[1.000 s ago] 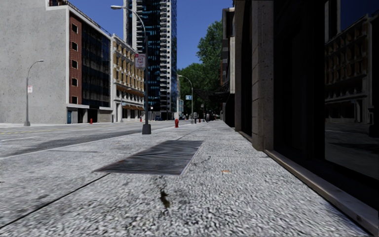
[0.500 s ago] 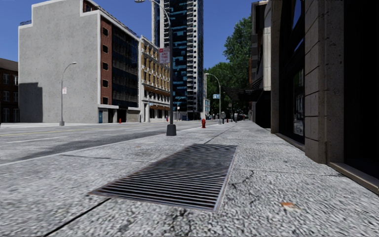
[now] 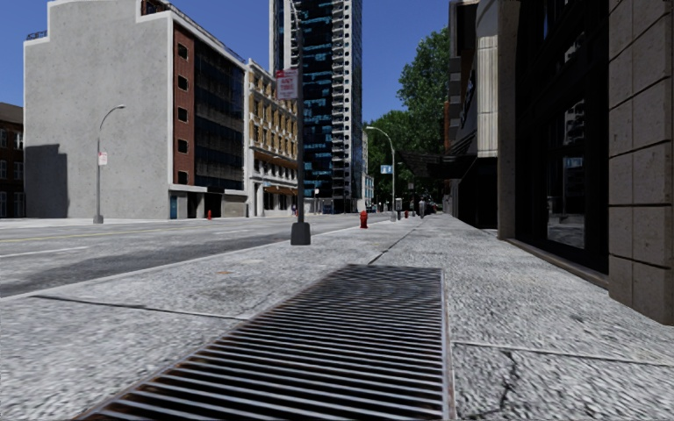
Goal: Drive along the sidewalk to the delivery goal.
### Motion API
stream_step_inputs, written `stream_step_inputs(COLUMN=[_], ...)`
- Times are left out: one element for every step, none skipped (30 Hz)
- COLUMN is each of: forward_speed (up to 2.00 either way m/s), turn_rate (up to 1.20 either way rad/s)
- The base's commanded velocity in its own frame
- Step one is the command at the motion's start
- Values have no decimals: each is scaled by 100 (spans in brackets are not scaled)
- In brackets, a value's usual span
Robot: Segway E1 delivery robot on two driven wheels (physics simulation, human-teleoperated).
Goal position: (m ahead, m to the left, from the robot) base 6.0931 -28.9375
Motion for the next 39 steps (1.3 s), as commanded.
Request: stream_step_inputs(forward_speed=[199, 199, 199, 199, 199, 199, 199, 199, 199, 199, 199, 199, 199, 196, 194, 192, 192, 192, 192, 192, 192, 192, 192, 191, 191, 191, 191, 191, 191, 191, 191, 191, 191, 191, 191, 191, 191, 191, 191], turn_rate=[0, 0, 0, 0, 0, 0, 0, 0, 0, 0, 0, 0, 0, 0, 0, 0, 0, 0, 0, 0, 0, 0, 0, 0, 0, 0, 0, 0, 0, 0, 0, 0, 0, 0, 0, 0, -2, -2, -18])
